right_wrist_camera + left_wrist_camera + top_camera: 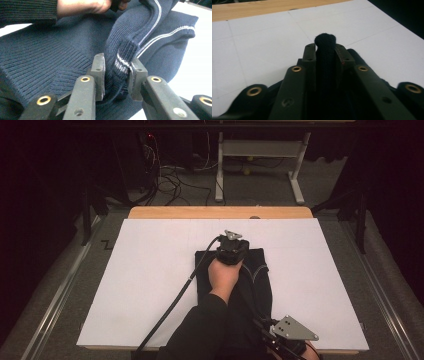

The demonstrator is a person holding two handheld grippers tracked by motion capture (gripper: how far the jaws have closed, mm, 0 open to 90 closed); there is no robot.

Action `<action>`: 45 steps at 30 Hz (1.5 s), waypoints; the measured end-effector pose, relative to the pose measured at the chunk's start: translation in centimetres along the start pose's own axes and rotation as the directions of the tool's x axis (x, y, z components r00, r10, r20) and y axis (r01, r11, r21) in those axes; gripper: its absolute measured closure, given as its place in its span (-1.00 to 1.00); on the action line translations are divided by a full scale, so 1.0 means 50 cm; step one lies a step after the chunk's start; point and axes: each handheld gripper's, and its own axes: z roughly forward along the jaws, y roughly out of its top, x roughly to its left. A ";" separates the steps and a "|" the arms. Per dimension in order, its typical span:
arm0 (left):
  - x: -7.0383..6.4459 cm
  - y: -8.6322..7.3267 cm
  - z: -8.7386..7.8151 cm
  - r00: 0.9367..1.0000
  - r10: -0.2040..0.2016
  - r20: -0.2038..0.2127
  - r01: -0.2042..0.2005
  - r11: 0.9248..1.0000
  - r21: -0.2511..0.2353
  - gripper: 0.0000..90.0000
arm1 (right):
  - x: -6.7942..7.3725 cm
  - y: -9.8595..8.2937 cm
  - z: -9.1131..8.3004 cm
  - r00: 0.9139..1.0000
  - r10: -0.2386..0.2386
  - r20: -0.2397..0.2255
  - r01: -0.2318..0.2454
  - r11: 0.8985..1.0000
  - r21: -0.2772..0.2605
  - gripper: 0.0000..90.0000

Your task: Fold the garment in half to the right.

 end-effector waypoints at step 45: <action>0.185 -0.093 -0.221 1.000 0.017 0.022 -0.013 0.989 -0.147 -1.00 | -0.020 0.043 -0.012 0.999 0.052 0.016 -0.050 0.997 -0.064 -0.01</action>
